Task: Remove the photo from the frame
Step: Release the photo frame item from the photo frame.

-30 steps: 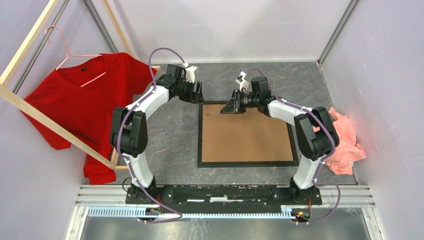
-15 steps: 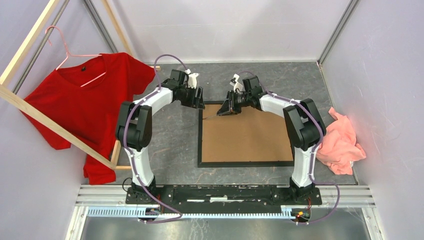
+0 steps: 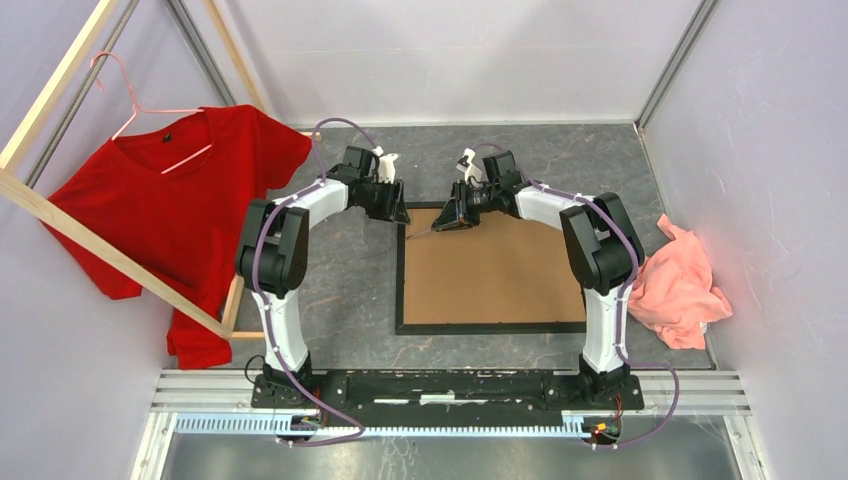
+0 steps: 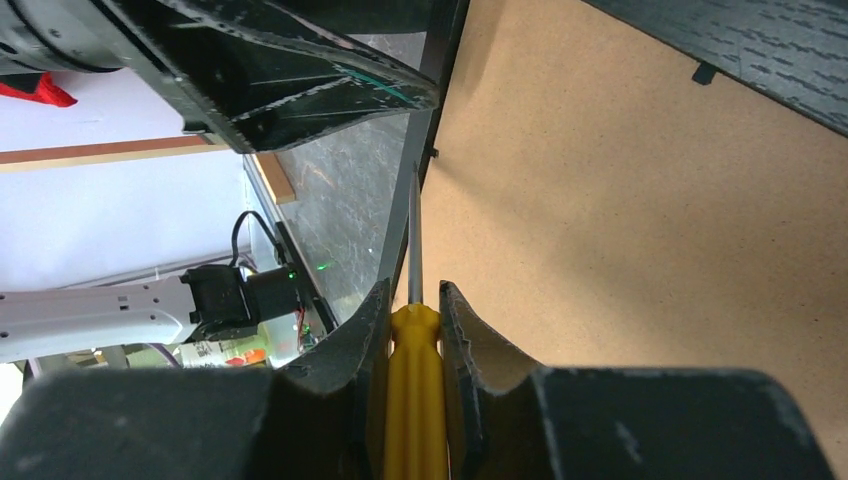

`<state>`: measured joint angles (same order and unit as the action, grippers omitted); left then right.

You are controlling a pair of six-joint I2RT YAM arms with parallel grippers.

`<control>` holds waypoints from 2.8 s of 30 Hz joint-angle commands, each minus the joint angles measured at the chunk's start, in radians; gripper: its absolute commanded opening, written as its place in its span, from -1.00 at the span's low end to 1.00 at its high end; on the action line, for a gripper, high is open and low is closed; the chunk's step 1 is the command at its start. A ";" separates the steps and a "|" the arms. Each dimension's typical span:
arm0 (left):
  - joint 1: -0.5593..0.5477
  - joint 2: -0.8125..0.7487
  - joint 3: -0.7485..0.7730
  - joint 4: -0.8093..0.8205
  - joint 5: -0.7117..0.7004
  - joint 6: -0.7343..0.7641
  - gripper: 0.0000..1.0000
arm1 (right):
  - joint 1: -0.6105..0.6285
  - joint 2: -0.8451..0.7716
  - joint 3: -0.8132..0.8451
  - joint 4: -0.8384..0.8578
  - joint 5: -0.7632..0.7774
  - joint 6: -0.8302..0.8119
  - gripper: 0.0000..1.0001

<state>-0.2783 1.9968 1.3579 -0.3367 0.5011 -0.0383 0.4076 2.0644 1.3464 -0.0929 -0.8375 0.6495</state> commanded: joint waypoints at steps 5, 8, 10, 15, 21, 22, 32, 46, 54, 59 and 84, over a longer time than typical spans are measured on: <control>-0.002 0.022 -0.027 0.064 0.023 -0.052 -0.11 | -0.034 -0.004 0.005 0.060 -0.038 -0.007 -1.00; -0.002 0.023 -0.038 0.072 0.020 -0.060 -0.18 | -0.042 -0.001 -0.010 0.076 -0.033 -0.007 -1.00; -0.002 0.021 -0.044 0.078 0.016 -0.063 -0.22 | -0.046 -0.001 -0.019 0.085 -0.027 0.000 -1.00; -0.002 0.023 -0.057 0.090 0.024 -0.078 -0.28 | -0.046 0.013 -0.016 0.085 -0.021 0.000 -1.00; -0.002 0.034 -0.068 0.104 0.033 -0.096 -0.28 | -0.047 0.033 -0.015 0.124 -0.035 0.020 -1.00; -0.002 0.035 -0.069 0.106 0.034 -0.098 -0.28 | -0.047 0.036 -0.015 0.125 -0.035 0.021 -1.00; -0.002 0.043 -0.083 0.123 0.039 -0.110 -0.28 | -0.045 0.043 -0.031 0.138 -0.047 0.037 -1.00; -0.001 0.030 -0.097 0.127 0.019 -0.120 -0.30 | -0.055 0.015 -0.093 0.197 -0.087 0.070 -1.00; 0.000 0.020 -0.102 0.134 0.025 -0.126 -0.31 | -0.060 0.032 -0.099 0.236 -0.098 0.097 -1.00; 0.000 0.018 -0.105 0.140 0.030 -0.134 -0.33 | -0.058 0.047 -0.101 0.256 -0.097 0.120 -1.00; -0.001 0.004 -0.133 0.168 0.022 -0.184 -0.52 | -0.015 0.101 -0.081 0.276 -0.121 0.142 -1.00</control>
<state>-0.2638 1.9957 1.2594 -0.1852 0.5316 -0.1829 0.3523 2.1284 1.2480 0.1509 -0.9489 0.7746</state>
